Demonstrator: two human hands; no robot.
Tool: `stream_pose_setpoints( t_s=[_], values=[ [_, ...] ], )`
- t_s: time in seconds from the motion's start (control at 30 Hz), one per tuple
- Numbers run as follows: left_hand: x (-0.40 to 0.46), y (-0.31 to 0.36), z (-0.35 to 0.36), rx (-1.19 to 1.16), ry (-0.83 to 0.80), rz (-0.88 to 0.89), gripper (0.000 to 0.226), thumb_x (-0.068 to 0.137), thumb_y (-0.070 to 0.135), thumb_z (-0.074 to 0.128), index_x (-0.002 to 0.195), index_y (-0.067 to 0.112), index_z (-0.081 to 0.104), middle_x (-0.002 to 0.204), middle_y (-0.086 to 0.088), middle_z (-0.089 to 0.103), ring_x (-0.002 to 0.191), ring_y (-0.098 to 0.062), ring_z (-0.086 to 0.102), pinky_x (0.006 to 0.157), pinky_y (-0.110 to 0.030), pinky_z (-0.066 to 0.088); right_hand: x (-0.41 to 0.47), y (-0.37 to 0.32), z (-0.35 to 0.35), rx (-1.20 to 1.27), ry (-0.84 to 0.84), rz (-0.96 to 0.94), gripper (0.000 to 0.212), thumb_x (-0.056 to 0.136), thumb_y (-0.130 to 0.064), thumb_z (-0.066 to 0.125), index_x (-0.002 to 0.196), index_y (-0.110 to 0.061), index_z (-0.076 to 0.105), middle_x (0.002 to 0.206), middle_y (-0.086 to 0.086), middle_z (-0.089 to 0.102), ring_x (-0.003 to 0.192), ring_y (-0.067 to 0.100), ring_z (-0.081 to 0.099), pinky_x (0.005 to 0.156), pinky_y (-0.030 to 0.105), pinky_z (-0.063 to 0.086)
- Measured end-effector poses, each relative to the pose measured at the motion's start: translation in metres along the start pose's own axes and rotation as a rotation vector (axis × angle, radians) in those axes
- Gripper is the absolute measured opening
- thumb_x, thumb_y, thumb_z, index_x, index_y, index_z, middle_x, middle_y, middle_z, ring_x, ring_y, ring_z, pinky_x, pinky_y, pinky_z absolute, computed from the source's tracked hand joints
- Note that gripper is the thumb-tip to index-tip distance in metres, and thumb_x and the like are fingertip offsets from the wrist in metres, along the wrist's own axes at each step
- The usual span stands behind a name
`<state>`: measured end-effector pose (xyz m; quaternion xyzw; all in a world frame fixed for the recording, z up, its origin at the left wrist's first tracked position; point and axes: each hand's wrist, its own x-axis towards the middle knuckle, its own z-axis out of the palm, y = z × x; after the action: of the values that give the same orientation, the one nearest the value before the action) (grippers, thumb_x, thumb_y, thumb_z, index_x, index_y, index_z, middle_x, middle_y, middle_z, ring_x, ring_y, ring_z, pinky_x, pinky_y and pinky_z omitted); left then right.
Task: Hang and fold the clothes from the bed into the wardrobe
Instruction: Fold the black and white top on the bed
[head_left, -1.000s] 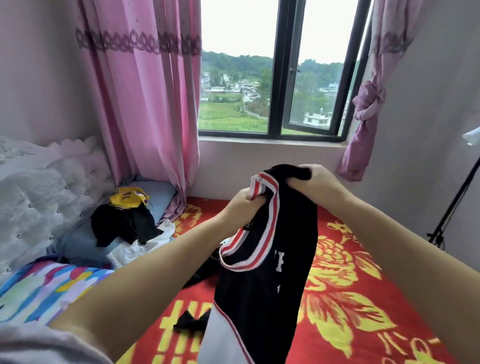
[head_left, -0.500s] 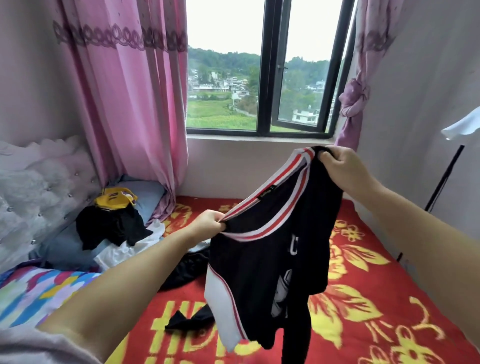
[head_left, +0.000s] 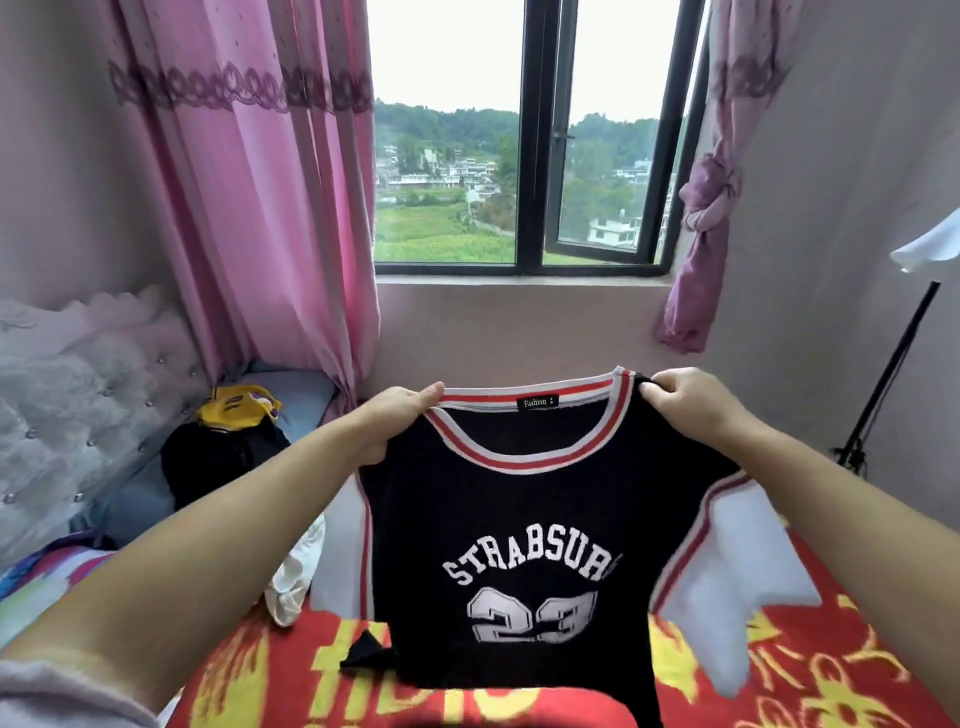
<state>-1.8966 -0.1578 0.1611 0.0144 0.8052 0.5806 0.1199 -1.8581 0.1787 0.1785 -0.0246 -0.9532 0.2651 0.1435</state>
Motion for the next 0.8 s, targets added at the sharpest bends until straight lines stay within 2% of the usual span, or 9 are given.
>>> stream_pose_setpoints(
  t_s=[0.13,0.27,0.33,0.4,0.5,0.57,0.63,0.73,0.8],
  values=[
    [-0.011,0.021,0.053,-0.12,-0.068,-0.005,0.036,0.099,0.034,0.049,0.085,0.005,0.066,0.061,-0.004,0.066,0.051,-0.013,0.062,0.056,-0.023,0.053,-0.015,-0.046,0.032,0.072,-0.107,-0.056,0.033,0.097,-0.022,0.049,0.068,-0.009,0.058,0.078,0.01,0.064,0.077,0.023,0.056,0.064,0.03,0.034],
    [-0.021,0.037,0.087,-0.162,-0.145,0.04,0.035,0.102,0.035,0.042,0.079,0.012,0.056,0.045,0.004,0.05,0.031,-0.006,0.044,0.037,-0.016,0.041,-0.029,-0.084,0.06,0.266,-0.172,-0.152,0.028,0.1,-0.025,0.045,0.085,-0.013,0.066,0.086,0.003,0.066,0.082,0.017,0.058,0.071,0.028,0.04],
    [-0.021,0.043,0.086,-0.226,-0.146,0.029,0.035,0.102,0.033,0.041,0.082,0.008,0.055,0.046,-0.001,0.051,0.033,-0.009,0.049,0.037,-0.02,0.047,-0.031,-0.087,0.063,0.296,-0.233,-0.143,0.032,0.1,-0.039,0.043,0.103,-0.016,0.065,0.104,-0.001,0.068,0.098,0.015,0.06,0.084,0.029,0.043],
    [-0.023,0.046,0.08,-0.311,-0.204,-0.013,0.034,0.103,0.03,0.041,0.087,0.004,0.057,0.063,-0.01,0.062,0.048,-0.017,0.062,0.051,-0.028,0.057,-0.034,-0.082,0.06,0.251,-0.323,-0.154,0.047,0.093,-0.051,0.05,0.13,-0.023,0.052,0.12,-0.008,0.06,0.111,0.01,0.055,0.092,0.027,0.041],
    [-0.027,0.043,0.075,-0.187,-0.3,0.115,0.024,0.098,0.008,0.039,0.092,0.01,0.062,0.091,-0.015,0.07,0.077,-0.018,0.071,0.079,-0.031,0.058,-0.034,-0.074,0.057,0.223,-0.332,-0.187,0.052,0.088,-0.024,0.059,0.137,-0.026,0.041,0.118,-0.001,0.062,0.099,0.014,0.06,0.083,0.024,0.046],
    [-0.026,0.036,0.075,0.157,-0.159,0.394,0.03,0.088,-0.003,0.043,0.1,0.013,0.065,0.11,-0.012,0.069,0.105,-0.015,0.065,0.1,-0.032,0.047,-0.032,-0.072,0.053,0.275,-0.277,-0.204,0.052,0.087,-0.005,0.049,0.134,-0.026,0.046,0.102,0.003,0.065,0.075,0.013,0.06,0.065,0.022,0.047],
    [-0.023,0.031,0.074,0.584,0.113,0.69,0.04,0.082,0.006,0.06,0.121,0.014,0.058,0.129,-0.007,0.056,0.128,-0.019,0.044,0.113,-0.037,0.029,-0.029,-0.071,0.047,0.315,-0.252,-0.226,0.052,0.086,0.002,0.042,0.131,-0.023,0.051,0.098,0.001,0.064,0.07,0.008,0.057,0.061,0.018,0.043],
    [-0.02,0.035,0.067,0.876,0.148,0.815,0.076,0.079,0.031,0.073,0.144,0.022,0.034,0.147,-0.001,0.032,0.138,-0.017,0.023,0.119,-0.045,0.002,-0.029,-0.07,0.037,0.304,-0.312,-0.328,0.049,0.089,0.005,0.038,0.129,-0.017,0.056,0.107,-0.007,0.061,0.091,0.003,0.057,0.077,0.012,0.041],
    [-0.017,0.046,0.063,0.766,-0.064,0.752,0.049,0.082,0.028,0.073,0.127,0.022,0.054,0.126,0.004,0.055,0.119,-0.008,0.047,0.112,-0.037,0.022,-0.031,-0.069,0.032,0.386,-0.342,-0.354,0.047,0.089,0.007,0.037,0.12,-0.017,0.062,0.094,-0.012,0.063,0.077,-0.005,0.057,0.067,0.007,0.041]
  ],
)
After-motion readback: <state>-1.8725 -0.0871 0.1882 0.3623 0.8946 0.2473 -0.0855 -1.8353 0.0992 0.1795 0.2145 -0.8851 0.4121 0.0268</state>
